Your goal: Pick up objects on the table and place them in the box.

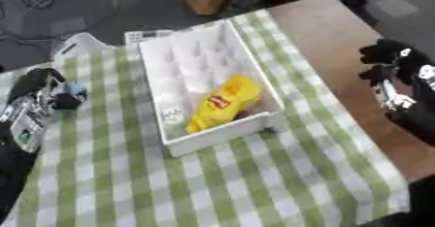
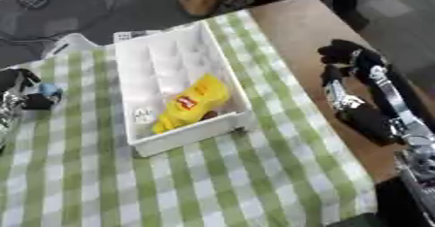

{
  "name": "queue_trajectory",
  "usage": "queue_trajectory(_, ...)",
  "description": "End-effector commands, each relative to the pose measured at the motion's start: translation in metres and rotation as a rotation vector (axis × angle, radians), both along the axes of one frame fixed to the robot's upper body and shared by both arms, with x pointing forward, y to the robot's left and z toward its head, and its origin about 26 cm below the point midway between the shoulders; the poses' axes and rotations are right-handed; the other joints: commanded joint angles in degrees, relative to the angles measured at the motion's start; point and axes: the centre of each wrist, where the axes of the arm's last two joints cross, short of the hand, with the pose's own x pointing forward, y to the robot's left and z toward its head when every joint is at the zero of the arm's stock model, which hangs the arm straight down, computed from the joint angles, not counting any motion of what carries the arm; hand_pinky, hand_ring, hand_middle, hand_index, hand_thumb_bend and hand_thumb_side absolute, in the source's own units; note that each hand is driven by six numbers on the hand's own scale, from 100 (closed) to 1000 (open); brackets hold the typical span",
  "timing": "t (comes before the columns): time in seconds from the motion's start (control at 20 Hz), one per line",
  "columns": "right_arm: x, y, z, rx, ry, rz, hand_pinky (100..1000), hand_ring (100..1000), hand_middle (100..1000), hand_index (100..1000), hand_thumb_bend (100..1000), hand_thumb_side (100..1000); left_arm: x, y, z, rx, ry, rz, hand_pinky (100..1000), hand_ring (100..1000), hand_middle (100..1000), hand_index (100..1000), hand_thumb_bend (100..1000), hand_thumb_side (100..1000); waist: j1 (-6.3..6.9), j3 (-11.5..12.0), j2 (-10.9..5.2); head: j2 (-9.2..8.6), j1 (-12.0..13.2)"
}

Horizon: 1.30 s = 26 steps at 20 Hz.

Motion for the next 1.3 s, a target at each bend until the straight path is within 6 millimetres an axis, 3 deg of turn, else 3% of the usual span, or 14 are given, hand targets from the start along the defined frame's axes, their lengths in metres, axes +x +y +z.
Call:
queue_trajectory(0.05,-0.003,0.0,0.011,-0.019,-0.039,0.004,713,825,788,936,100,591,0.0,0.013,0.016,0.014,-0.001,0.008,728,769,694,787,490,304,0.05,0.1,-0.04,-0.9,-0.1)
queue_trajectory(0.45,-0.003,0.001,0.012,-0.021,-0.043,0.006,713,825,788,935,100,591,0.0,0.011,0.017,0.012,-0.004,-0.019,733,774,712,800,471,294,0.0,-0.1,0.39,-1.27,-0.2)
queue_trajectory(1.05,-0.003,0.002,0.013,-0.025,-0.049,0.01,712,826,788,935,100,592,0.002,0.003,0.019,0.013,-0.063,-0.053,751,792,760,840,555,350,0.26,-1.1,0.85,-1.76,-0.3)
queue_trajectory(1.1,-0.003,0.002,0.013,-0.025,-0.049,0.01,712,826,788,935,100,592,0.002,0.003,0.018,0.013,-0.064,-0.055,746,781,715,795,523,326,0.28,-1.2,0.87,-1.76,-0.4)
queue_trajectory(1.25,-0.003,0.002,0.014,-0.024,-0.05,0.01,712,826,788,935,100,593,0.002,0.002,0.018,0.012,-0.059,-0.06,743,772,683,768,504,307,0.38,-1.3,0.94,-1.76,-0.4)
queue_trajectory(1.3,-0.003,0.002,0.014,-0.024,-0.05,0.01,712,826,788,935,100,594,0.002,0.002,0.018,0.012,-0.058,-0.06,732,751,613,714,437,253,0.4,-1.3,0.96,-1.75,-0.4)
